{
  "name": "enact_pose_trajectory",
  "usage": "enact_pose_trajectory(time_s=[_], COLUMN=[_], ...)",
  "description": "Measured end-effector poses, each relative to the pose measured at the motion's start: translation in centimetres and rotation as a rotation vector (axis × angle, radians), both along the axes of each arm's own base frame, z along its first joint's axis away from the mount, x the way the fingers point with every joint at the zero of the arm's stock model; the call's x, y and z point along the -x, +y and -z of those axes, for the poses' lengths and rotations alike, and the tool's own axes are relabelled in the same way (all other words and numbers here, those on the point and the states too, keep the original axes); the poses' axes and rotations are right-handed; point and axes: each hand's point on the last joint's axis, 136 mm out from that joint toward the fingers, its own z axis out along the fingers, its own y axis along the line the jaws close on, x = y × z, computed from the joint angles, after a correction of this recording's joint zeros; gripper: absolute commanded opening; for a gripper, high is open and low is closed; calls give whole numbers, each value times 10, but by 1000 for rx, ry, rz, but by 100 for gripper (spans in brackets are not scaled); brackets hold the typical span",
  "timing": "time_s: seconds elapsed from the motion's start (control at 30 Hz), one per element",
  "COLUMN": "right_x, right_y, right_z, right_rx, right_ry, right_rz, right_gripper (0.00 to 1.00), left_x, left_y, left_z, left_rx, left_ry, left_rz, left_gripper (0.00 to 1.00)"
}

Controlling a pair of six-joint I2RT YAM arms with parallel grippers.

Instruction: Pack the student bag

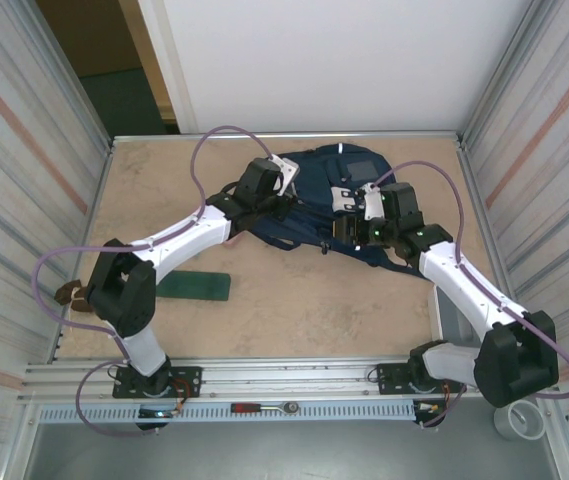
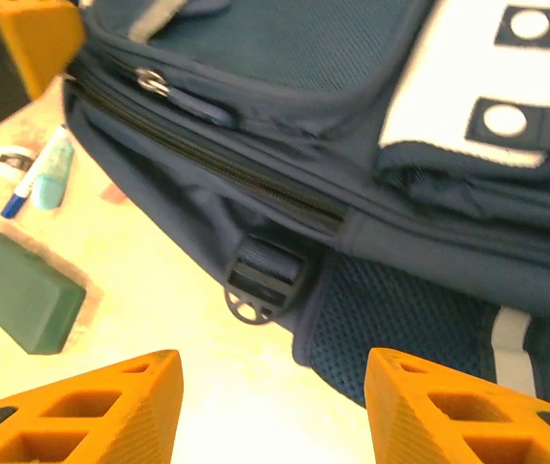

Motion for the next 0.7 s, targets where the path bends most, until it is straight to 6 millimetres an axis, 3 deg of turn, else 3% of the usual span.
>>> enact_pose_trajectory(time_s=[0.3, 0.4, 0.53, 0.7], right_x=[-45, -44, -42, -22], right_y=[18, 17, 9, -3], right_z=[9, 21, 28, 55], right_rx=[-8, -50, -214, -352], right_ry=[18, 109, 246, 421], right_rz=[4, 65, 190, 360], right_gripper=[57, 52, 52, 54], left_x=[4, 5, 6, 13], left_y=[-2, -2, -4, -13], left_z=[7, 7, 7, 9], left_rx=[21, 31, 38, 35], left_ry=[31, 37, 41, 43], left_rz=[3, -5, -9, 9], left_gripper=[0, 0, 0, 0])
